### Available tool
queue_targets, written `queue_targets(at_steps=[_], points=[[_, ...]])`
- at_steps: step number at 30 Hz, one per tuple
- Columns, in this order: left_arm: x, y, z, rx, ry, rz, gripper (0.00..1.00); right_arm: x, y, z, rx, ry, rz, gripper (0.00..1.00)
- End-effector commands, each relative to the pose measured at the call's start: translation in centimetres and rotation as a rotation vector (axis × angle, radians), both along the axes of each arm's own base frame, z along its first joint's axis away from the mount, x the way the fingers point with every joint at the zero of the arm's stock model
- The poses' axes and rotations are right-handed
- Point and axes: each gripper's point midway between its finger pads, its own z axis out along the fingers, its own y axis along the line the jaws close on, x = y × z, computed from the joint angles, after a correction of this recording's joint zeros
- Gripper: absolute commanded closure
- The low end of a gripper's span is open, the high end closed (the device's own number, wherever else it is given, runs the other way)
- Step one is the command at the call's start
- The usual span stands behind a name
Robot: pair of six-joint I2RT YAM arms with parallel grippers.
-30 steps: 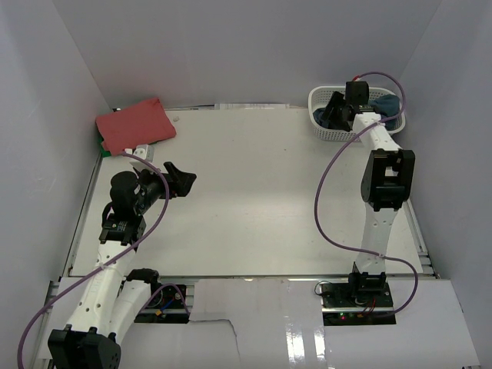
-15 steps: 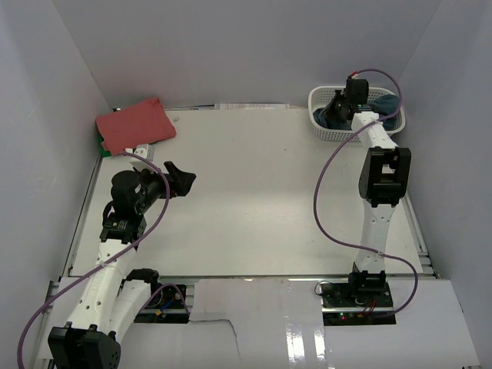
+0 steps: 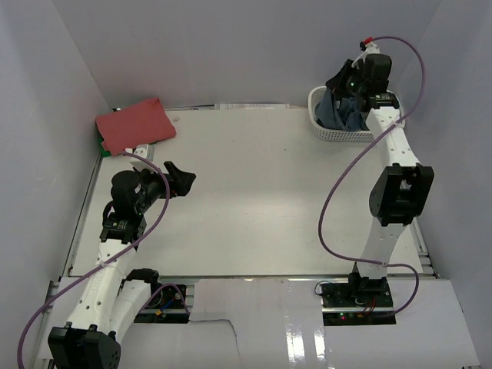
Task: Fold and stack the t-shirts
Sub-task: Grab crumpled tshirt from bin with the right arm, then move the tshirt to the center of the board
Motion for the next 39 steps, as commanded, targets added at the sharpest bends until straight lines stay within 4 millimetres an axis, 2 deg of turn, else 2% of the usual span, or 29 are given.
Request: queue_targets(at_steps=[1,3,4,6,7,9,10,12,13,15,16,20,21,24,27,28,30,31,34,35,37,38,39], points=[[-0.1,-0.2,1.0,0.005,-0.03,-0.017,0.02,-4.6,2.8,14.5,0.002,-0.327,0.103,0.92],[-0.3,-0.2,1.1,0.004,-0.035,-0.018,0.02,-6.5,3.4,17.7,0.015,-0.374,0.107,0.92],[-0.3,-0.2,1.2,0.004,-0.038,-0.018,0.02,-8.6,3.5,21.3,0.026,-0.442,0.116,0.92],[-0.3,-0.2,1.3,0.004,-0.043,-0.015,0.02,-11.0,3.8,24.5,0.062,-0.489,0.138,0.92],[-0.3,-0.2,1.2,0.004,-0.04,-0.015,0.02,-13.2,3.8,27.3,0.076,-0.543,0.151,0.92],[-0.3,-0.2,1.2,0.003,-0.039,-0.018,0.02,-15.8,4.3,29.5,0.101,-0.58,0.19,0.92],[-0.3,-0.2,1.3,0.002,-0.04,-0.018,0.02,-17.9,4.5,31.1,0.133,-0.6,0.203,0.92],[-0.2,-0.3,1.3,0.002,-0.039,-0.023,0.02,-20.3,5.0,32.3,0.167,-0.6,0.248,0.92],[-0.2,-0.3,1.3,0.002,-0.039,-0.023,0.02,-22.3,5.3,33.4,0.189,-0.615,0.274,0.92],[-0.3,-0.3,1.3,0.001,-0.039,-0.024,0.02,-24.7,5.8,34.4,0.206,-0.628,0.326,0.92],[-0.3,-0.4,1.3,0.0,-0.04,-0.025,0.02,-26.5,5.8,35.4,0.218,-0.648,0.34,0.92],[-0.4,-0.4,1.5,-0.001,-0.046,-0.03,0.02,-29.9,5.8,37.3,0.221,-0.674,0.367,0.92],[-0.4,-0.4,1.5,-0.001,-0.048,-0.03,0.02,-31.2,5.7,38.6,0.216,-0.709,0.37,0.92],[-0.5,-0.4,1.6,-0.002,-0.051,-0.031,0.02,-32.5,5.6,39.4,0.219,-0.726,0.375,0.92],[-0.5,-0.5,1.8,-0.005,-0.056,-0.034,0.02,-32.6,6.0,38.3,0.241,-0.696,0.401,0.92],[-0.6,-0.5,1.8,-0.004,-0.057,-0.036,0.02,-31.8,6.3,36.0,0.257,-0.633,0.404,0.92],[-0.7,-0.6,1.9,-0.005,-0.06,-0.043,0.02,-31.6,6.8,34.1,0.285,-0.604,0.441,0.92],[-0.7,-0.7,2.0,-0.006,-0.064,-0.046,0.02,-30.9,7.1,31.0,0.307,-0.53,0.444,0.92],[-0.9,-0.8,2.4,-0.008,-0.08,-0.057,0.02,-31.2,7.8,27.9,0.325,-0.471,0.479,0.92],[-0.9,-0.9,2.5,-0.01,-0.084,-0.063,0.02,-30.5,8.2,25.4,0.327,-0.411,0.48,0.92],[-1.1,-1.3,2.5,-0.017,-0.089,-0.091,0.02,-30.0,8.0,22.6,0.296,-0.361,0.453,0.92],[-1.1,-1.5,2.6,-0.018,-0.09,-0.101,0.02,-29.3,8.0,19.7,0.287,-0.297,0.433,0.92],[-1.1,-1.6,2.6,-0.02,-0.091,-0.11,0.02,-29.0,7.5,18.5,0.267,-0.281,0.391,0.92]])
